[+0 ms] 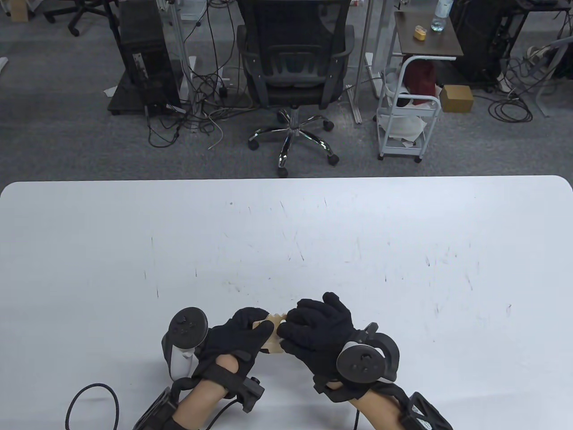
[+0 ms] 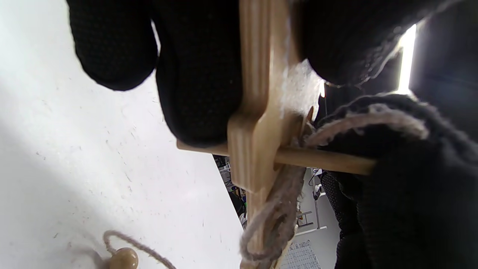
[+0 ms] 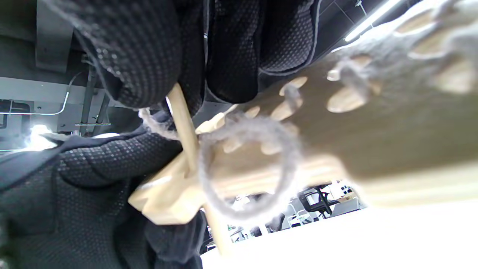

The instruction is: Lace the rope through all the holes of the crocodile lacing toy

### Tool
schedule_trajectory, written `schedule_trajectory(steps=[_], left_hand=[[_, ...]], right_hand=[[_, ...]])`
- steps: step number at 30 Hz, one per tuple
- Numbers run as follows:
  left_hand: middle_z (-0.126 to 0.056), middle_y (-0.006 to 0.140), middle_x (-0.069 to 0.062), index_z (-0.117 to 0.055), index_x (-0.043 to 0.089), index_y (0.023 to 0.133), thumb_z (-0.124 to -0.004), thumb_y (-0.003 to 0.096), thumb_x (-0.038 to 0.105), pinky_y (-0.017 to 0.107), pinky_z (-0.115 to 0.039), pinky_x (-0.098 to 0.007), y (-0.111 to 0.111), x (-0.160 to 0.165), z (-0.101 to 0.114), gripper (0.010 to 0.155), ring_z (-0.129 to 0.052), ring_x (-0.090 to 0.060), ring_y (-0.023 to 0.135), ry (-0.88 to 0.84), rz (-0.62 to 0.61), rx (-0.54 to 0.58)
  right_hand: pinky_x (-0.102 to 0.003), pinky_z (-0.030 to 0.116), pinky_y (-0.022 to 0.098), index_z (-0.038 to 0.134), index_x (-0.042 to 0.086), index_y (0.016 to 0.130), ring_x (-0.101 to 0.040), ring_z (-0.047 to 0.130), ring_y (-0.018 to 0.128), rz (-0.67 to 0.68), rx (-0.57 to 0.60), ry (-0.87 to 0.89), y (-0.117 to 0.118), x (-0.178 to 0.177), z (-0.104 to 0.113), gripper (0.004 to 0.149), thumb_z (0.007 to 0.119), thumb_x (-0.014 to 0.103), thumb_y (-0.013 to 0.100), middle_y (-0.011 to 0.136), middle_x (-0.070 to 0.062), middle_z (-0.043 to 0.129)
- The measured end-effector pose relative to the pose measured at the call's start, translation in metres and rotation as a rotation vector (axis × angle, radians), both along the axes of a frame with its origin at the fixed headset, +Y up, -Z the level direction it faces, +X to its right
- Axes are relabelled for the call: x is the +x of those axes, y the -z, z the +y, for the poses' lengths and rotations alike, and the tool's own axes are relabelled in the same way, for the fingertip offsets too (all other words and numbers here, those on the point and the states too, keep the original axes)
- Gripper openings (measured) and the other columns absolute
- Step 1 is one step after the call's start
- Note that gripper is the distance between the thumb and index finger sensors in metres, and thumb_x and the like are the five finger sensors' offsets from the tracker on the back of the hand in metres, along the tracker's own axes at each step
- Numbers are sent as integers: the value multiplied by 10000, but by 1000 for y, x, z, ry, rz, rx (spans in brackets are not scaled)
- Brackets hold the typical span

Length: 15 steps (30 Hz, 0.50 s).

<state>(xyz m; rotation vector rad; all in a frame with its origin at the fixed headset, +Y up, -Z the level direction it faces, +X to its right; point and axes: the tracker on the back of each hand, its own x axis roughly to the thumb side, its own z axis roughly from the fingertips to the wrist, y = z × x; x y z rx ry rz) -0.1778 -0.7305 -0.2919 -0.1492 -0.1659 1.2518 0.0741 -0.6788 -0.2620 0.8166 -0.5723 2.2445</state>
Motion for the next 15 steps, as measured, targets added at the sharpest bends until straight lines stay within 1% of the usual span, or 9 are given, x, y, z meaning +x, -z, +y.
schedule_trajectory(steps=[3,4,8,10,13,15], left_hand=[[-1003,712,43,-779,240,822,-874,382,521,467,-885,-413,0,0,0,531,-1114,-163,446,1,-2,6],[-1001,715,45,-777,239,824,-873,386,519,469,-883,-414,0,0,0,528,-1113,-166,449,-3,-5,9],[-997,720,46,-773,244,827,-870,387,517,475,-880,-415,-1,2,1,526,-1110,-168,458,-7,-22,28],[-996,722,44,-770,246,828,-870,387,516,476,-879,-415,-1,3,3,527,-1110,-168,461,8,-28,47],[-994,724,42,-770,251,828,-869,386,515,479,-879,-414,-3,7,5,525,-1109,-169,467,21,-51,80],[-995,724,56,-772,253,826,-873,381,512,480,-876,-420,-5,8,8,524,-1107,-179,471,38,-50,101]], right_hand=[[-689,331,684,960,232,757,-402,642,919,-23,-8,-33,0,-1,-2,365,925,345,412,935,-86,820],[-691,318,684,938,244,788,-409,618,933,-24,-9,-35,1,-1,-2,390,926,345,411,973,-101,789],[-697,257,685,731,214,974,-421,488,986,-36,-48,-69,2,-3,-6,611,927,360,414,1078,-120,622],[-700,237,682,672,207,1008,-422,442,1003,-42,-57,-83,3,-4,-7,673,932,369,408,1106,-119,566],[-705,185,680,540,183,1060,-426,342,1028,-57,-113,-132,5,-5,-10,790,935,385,406,1148,-117,446],[-703,176,680,519,182,1066,-428,317,1032,-62,-129,-126,6,-4,-11,802,931,383,408,1156,-118,421]])
